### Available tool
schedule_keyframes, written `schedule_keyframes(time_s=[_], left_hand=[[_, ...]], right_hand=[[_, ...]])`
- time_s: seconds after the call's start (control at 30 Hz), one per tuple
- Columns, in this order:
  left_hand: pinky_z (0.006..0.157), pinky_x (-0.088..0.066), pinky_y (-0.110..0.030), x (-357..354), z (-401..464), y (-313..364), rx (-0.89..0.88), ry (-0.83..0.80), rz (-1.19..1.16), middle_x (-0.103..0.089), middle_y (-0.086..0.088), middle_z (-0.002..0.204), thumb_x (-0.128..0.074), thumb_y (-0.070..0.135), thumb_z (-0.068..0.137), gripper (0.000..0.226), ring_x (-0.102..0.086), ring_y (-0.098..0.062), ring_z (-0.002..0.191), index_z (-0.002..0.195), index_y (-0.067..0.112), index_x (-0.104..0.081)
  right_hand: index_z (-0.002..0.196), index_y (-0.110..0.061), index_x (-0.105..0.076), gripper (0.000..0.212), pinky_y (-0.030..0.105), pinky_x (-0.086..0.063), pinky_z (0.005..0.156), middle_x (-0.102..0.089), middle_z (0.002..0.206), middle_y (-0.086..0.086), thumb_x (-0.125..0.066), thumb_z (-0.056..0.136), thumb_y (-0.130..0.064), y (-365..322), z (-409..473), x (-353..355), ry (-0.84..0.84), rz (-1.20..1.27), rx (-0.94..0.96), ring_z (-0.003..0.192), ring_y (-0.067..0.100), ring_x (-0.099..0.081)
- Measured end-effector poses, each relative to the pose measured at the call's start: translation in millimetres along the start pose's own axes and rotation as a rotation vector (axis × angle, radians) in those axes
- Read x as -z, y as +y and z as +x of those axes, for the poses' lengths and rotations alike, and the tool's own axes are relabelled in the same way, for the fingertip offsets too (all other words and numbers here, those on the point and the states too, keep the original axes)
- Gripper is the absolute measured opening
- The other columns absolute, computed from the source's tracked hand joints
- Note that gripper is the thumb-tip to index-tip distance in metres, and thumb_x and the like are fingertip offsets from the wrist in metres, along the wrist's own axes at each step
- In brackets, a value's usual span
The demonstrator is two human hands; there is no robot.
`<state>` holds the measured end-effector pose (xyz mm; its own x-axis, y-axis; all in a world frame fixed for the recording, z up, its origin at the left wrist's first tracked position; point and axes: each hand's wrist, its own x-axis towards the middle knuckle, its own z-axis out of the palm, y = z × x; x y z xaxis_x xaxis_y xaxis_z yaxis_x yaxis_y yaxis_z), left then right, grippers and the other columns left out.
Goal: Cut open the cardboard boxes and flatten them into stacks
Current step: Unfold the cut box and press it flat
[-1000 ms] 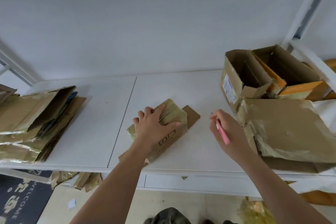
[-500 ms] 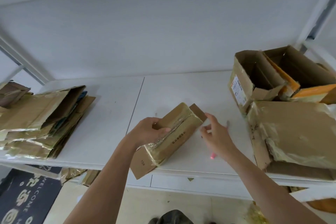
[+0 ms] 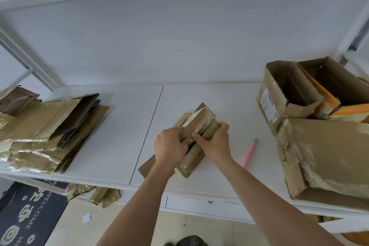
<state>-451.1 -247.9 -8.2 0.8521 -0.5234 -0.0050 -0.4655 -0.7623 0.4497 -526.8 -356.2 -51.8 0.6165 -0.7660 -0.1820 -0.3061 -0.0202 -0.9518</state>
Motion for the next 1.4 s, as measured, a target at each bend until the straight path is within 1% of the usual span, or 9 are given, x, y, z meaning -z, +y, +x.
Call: schedule_keyframes(time_s=[0.23,0.57,0.67,0.77,0.87,0.97,1.07,1.17,1.4], left_hand=[[0.05,-0.03,-0.022,2.1,18.2,1.1,0.028,-0.096,-0.041,-0.056,0.013,0.061,-0.074,0.035,0.083,0.018,-0.054,-0.01,0.064,0.069,0.034,-0.062],[0.05,-0.03,-0.022,-5.4,24.2,3.2,0.0,-0.083,-0.035,-0.054,0.013,0.067,-0.072,0.031,0.085,0.011,-0.053,-0.015,0.068,0.077,0.026,-0.068],[0.049,-0.04,-0.027,-0.1,38.1,-8.1,0.065,-0.113,-0.082,-0.056,0.009,0.062,-0.072,0.026,0.082,0.015,-0.055,-0.016,0.065,0.069,0.02,-0.066],[0.056,-0.044,-0.026,4.9,46.1,-14.6,0.057,-0.165,-0.08,-0.061,0.011,0.071,-0.075,0.031,0.083,0.006,-0.06,-0.014,0.073,0.084,0.026,-0.073],[0.077,-0.045,-0.028,5.3,42.0,-15.3,-0.027,-0.146,-0.04,-0.066,0.007,0.101,-0.067,0.032,0.089,0.036,-0.062,-0.021,0.095,0.124,0.038,-0.057],[0.084,-0.049,-0.034,1.5,33.0,-15.8,-0.13,-0.157,-0.002,-0.064,0.004,0.114,-0.058,0.035,0.095,0.045,-0.061,-0.023,0.094,0.134,0.045,-0.036],[0.08,-0.049,-0.033,1.5,25.2,-15.4,-0.157,-0.152,0.032,-0.053,0.008,0.118,-0.065,0.045,0.088,0.061,-0.058,-0.018,0.096,0.139,0.041,-0.033],[0.078,-0.05,-0.03,0.1,23.5,-13.6,-0.171,-0.135,0.002,-0.04,0.008,0.115,-0.076,0.042,0.078,0.077,-0.055,-0.015,0.094,0.144,0.034,-0.038],[0.065,-0.047,-0.019,24.7,32.2,-0.7,-0.099,-0.28,-0.157,-0.06,0.01,0.089,-0.071,0.023,0.081,0.057,-0.06,-0.01,0.076,0.136,0.02,-0.057]], right_hand=[[0.113,-0.024,-0.032,0.069,0.046,-0.06,0.079,-0.053,0.116,0.005,-0.084,0.067,-0.022,3.0,10.5,6.5,-0.008,0.119,-0.115,0.092,0.014,-0.063],[0.128,-0.022,-0.03,0.063,0.034,-0.06,0.072,-0.052,0.112,0.003,-0.065,0.084,0.004,3.5,6.5,27.2,-0.212,0.381,-0.215,0.095,0.016,-0.061],[0.141,-0.023,-0.029,0.071,0.031,-0.058,0.083,-0.055,0.118,0.005,-0.06,0.086,0.009,10.3,1.4,37.7,-0.301,0.404,-0.204,0.104,0.019,-0.062],[0.148,-0.027,-0.02,0.083,0.029,-0.056,0.088,-0.054,0.12,0.002,-0.064,0.087,0.008,21.7,-4.2,46.0,-0.322,0.435,-0.192,0.103,0.014,-0.062],[0.15,-0.037,-0.019,0.1,0.033,-0.044,0.101,-0.034,0.137,-0.007,-0.083,0.077,-0.013,30.3,-3.6,47.0,-0.174,0.064,-0.002,0.121,0.015,-0.045],[0.143,-0.031,-0.046,0.079,0.034,-0.025,0.114,-0.025,0.154,-0.006,-0.084,0.074,-0.028,32.1,5.6,46.3,-0.105,-0.411,0.33,0.14,0.018,-0.021],[0.134,-0.021,-0.058,0.06,0.044,-0.012,0.122,-0.034,0.154,-0.006,-0.08,0.079,-0.028,24.7,12.7,44.0,-0.188,-0.605,0.43,0.141,0.016,-0.033],[0.13,-0.019,-0.062,0.058,0.045,-0.025,0.118,-0.039,0.149,-0.006,-0.082,0.076,-0.029,17.2,14.3,47.9,-0.203,-0.66,0.399,0.129,0.016,-0.045],[0.127,-0.013,-0.064,0.058,0.02,-0.038,0.097,-0.042,0.147,-0.005,-0.084,0.073,-0.023,12.5,13.1,49.0,-0.22,-0.638,0.398,0.126,0.013,-0.05]])
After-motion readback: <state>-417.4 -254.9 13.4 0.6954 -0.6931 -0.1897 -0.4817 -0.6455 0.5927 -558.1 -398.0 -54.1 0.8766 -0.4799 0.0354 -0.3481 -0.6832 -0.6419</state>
